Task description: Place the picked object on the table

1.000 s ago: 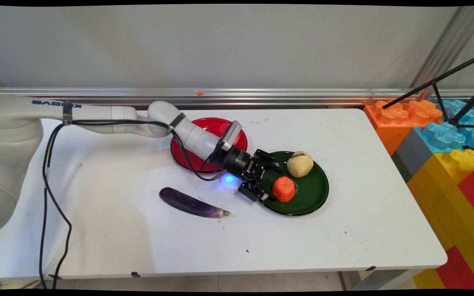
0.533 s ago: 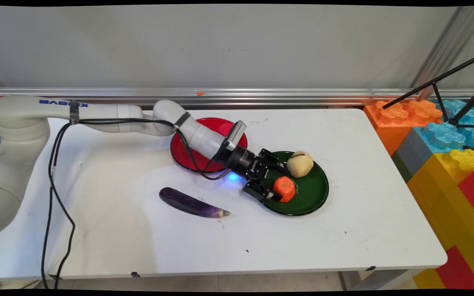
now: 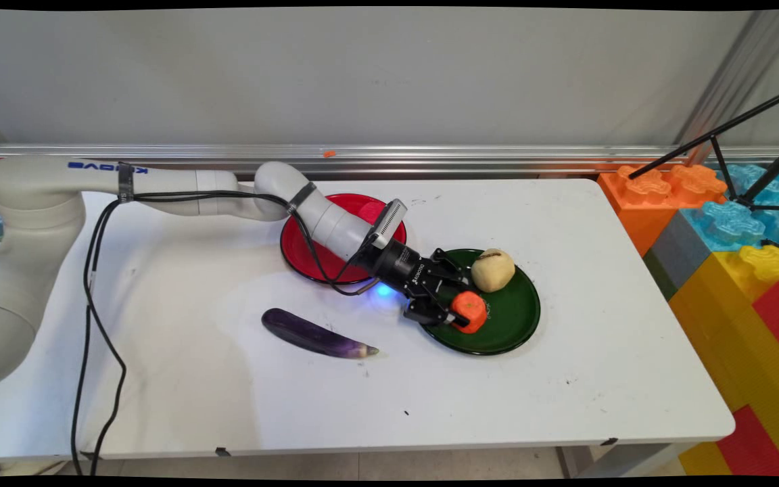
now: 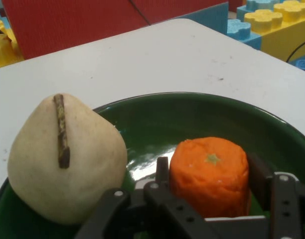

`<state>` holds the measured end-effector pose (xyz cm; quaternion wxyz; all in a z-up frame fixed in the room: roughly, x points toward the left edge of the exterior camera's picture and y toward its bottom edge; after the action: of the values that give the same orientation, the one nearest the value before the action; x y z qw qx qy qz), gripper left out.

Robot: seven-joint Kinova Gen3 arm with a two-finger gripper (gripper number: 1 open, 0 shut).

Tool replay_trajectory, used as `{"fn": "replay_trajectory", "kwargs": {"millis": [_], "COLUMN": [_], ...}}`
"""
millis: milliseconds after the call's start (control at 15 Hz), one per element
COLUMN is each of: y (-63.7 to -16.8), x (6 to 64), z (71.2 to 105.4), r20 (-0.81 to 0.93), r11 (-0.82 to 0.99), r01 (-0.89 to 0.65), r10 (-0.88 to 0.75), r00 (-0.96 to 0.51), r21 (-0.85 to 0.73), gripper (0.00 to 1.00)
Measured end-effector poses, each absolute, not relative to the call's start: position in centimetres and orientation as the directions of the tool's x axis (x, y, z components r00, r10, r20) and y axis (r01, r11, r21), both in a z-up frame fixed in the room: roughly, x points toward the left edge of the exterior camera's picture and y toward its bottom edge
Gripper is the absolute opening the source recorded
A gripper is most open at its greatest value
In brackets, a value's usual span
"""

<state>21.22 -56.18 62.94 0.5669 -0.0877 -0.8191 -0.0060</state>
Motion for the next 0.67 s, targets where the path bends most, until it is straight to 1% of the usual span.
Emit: {"fn": "replay_trajectory", "kwargs": {"millis": [200,667], "y": [-56.1,-54.7], "x": [21.6,23.5], "z": [63.7,66.5], "r20": [0.932,0.948], "r11": [0.984,0.986], "r01": [0.153,0.144], "r10": [0.135,0.119], "r00": [-0.336,-0.294], "r21": [-0.088,-0.079], "gripper": [0.00,0.00]}}
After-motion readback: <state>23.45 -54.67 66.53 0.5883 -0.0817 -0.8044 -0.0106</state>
